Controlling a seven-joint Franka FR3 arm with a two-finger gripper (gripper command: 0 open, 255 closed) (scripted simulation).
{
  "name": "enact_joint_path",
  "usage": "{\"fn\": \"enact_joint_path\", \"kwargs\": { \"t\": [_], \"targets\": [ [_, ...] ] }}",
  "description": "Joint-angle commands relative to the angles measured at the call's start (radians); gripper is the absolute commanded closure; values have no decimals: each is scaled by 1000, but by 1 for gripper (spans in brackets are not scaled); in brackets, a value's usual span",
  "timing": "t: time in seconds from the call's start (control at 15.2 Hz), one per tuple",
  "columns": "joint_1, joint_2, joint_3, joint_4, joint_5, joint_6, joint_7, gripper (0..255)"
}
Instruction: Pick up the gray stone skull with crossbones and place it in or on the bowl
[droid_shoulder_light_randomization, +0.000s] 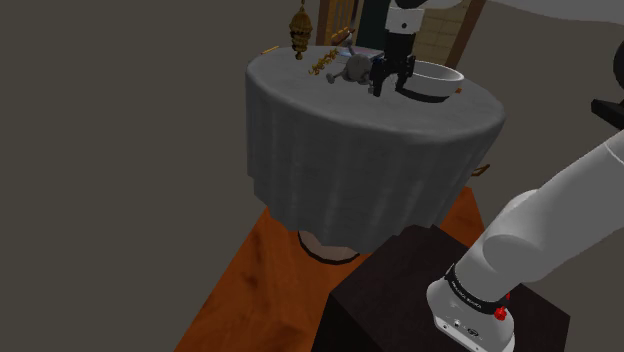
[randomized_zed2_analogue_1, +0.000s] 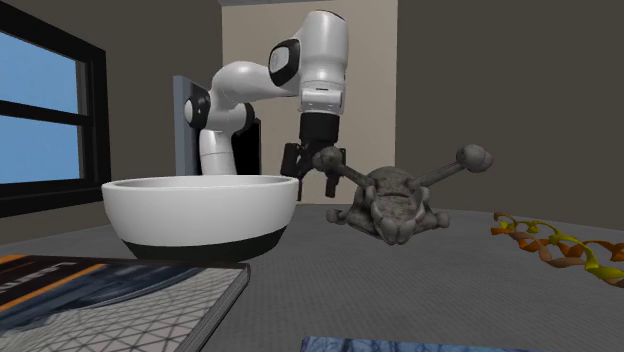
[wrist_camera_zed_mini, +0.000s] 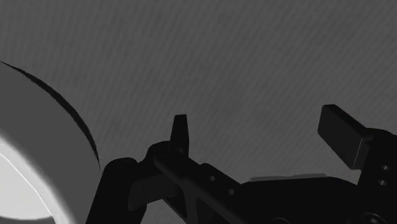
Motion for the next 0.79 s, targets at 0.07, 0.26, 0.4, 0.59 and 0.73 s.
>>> {"fn": "enact_joint_path", "kwargs": {
  "t": [0.07,0.26,0.4,0.59,0.73],
  "targets": [
    [-11,115,-25,146,28,-21,-31,0],
    [-27,237,-46,300,64,-44,-60,0],
    [-38,301,-55,384,84,-62,-74,0],
    [-37,287,-54,327,81,-18,-72,0],
    [-37,281,-53,291,80,11,-71,0]
  ]
}}
